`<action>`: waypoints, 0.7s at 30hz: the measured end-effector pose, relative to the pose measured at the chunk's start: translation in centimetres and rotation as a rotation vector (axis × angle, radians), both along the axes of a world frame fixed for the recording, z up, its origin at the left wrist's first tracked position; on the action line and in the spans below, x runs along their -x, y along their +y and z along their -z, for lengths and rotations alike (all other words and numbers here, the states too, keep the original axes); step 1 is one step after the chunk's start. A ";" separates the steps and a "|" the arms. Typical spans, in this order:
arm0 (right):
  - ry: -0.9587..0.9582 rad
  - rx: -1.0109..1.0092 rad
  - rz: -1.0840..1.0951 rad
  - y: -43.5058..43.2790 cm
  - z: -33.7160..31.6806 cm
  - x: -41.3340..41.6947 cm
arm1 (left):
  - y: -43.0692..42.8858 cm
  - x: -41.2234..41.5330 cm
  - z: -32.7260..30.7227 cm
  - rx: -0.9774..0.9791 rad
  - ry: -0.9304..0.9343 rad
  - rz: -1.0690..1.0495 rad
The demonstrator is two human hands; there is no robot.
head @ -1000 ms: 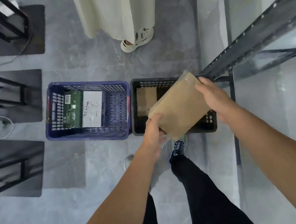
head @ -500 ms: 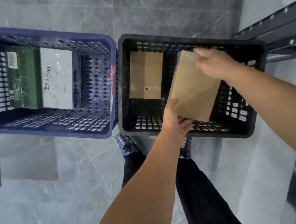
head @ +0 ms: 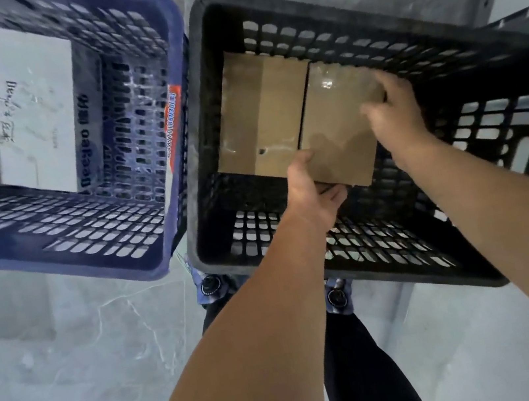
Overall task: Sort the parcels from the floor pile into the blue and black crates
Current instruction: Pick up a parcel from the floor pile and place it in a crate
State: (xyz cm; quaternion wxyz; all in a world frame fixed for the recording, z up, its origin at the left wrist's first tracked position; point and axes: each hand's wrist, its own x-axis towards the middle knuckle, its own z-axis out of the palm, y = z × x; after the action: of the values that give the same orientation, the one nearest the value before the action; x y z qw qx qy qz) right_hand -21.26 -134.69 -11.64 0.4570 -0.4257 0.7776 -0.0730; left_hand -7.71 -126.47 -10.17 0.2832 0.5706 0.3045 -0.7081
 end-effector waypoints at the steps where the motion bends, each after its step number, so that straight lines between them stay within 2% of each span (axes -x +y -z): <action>1: -0.055 -0.006 0.146 0.7 0.2 0.2 | -0.1 0.0 0.3 -0.005 0.002 -0.025; 3: -0.170 -0.088 0.399 1.6 0.6 0.4 | 0.3 -0.1 1.0 -0.005 0.007 -0.053; 4: -0.205 -0.125 0.455 1.9 0.8 0.3 | 0.6 -0.3 1.4 -0.003 0.011 -0.071; 8: -0.269 -0.100 0.502 2.6 1.6 -0.2 | 1.4 -0.4 2.1 -0.006 0.006 -0.149; 14: -0.286 -0.148 0.755 2.9 2.0 -1.4 | 1.6 0.6 2.2 -0.004 -0.036 -0.239; 18: -0.374 -0.084 0.826 3.3 1.9 -2.3 | 1.5 0.7 2.3 0.005 -0.009 -0.295; 21: -0.360 -0.086 0.864 3.6 2.1 -2.6 | 1.3 0.4 2.4 0.030 0.019 -0.339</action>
State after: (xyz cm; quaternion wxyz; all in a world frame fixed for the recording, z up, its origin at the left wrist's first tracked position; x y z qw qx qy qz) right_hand -18.70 -131.14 -13.73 0.5297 -0.0243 0.7942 -0.2968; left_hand -8.14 -125.16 -12.56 0.4042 0.4999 0.3883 -0.6602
